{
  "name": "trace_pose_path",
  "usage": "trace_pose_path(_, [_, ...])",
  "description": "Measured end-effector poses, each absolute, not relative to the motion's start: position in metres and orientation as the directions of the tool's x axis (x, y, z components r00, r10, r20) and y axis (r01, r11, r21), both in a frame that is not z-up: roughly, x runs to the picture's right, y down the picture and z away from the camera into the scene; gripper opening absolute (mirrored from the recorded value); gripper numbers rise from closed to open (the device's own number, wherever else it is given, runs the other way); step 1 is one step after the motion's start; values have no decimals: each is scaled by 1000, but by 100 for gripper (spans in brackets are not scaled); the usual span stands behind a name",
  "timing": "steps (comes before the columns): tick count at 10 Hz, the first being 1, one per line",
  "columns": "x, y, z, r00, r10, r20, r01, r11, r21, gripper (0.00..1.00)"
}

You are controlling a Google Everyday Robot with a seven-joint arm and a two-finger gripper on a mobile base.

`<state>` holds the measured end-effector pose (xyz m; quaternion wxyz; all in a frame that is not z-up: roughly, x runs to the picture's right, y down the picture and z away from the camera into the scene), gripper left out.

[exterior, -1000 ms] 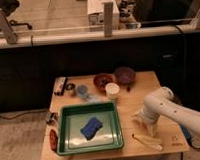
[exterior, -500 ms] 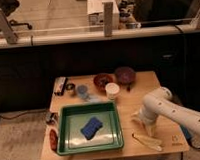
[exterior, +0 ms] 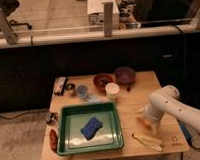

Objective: Place apple in paper cup

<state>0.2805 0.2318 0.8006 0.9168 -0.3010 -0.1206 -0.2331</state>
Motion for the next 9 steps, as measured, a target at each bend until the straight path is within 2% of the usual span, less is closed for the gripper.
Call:
trace_pose_path(2, [290, 229, 804, 871, -346, 349, 485, 717, -501, 66])
trace_pose_path(3, [294, 230, 805, 874, -343, 344, 481, 717, -505, 55])
trace_pose_path(4, [296, 231, 806, 875, -342, 343, 479, 716, -508, 48])
trace_pose_path(5, [298, 231, 807, 875, -341, 343, 478, 716, -509, 35])
trace_pose_path(8, [298, 232, 810, 873, -345, 345, 482, 716, -504, 5])
trace_pose_path(9, [298, 232, 810, 873, -346, 344, 482, 717, -503, 1])
